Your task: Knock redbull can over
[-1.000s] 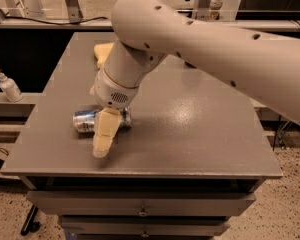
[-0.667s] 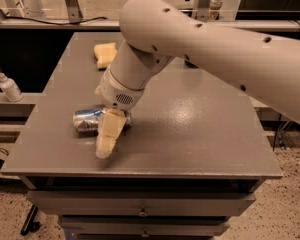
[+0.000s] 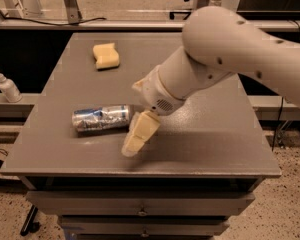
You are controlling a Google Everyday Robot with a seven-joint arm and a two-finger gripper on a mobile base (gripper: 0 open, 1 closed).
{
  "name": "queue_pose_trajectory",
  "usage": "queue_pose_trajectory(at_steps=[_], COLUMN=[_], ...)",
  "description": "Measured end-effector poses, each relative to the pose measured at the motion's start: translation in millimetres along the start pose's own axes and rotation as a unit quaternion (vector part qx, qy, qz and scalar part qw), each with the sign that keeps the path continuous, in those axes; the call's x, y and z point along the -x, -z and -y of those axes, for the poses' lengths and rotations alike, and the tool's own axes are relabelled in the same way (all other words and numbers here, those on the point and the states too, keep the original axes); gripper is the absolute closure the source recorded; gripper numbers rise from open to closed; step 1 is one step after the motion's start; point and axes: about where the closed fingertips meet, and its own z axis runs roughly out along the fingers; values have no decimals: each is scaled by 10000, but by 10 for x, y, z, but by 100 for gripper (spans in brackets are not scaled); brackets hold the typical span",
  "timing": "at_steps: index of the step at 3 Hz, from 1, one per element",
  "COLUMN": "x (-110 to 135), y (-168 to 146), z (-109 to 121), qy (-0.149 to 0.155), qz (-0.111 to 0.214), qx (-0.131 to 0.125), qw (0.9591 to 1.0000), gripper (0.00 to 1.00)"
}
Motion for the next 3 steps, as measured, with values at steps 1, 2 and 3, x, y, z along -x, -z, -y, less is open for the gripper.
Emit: queue_pose_trajectory(at_steps=[1, 2, 3], x=[-253, -431, -426], y=[460, 902, 898], z=[63, 102, 101], qy=[-397, -697, -688], qz=[365, 818, 812], qx=[-632, -1231, -1227], qw=[9965, 9866, 9867], gripper=[0, 0, 0])
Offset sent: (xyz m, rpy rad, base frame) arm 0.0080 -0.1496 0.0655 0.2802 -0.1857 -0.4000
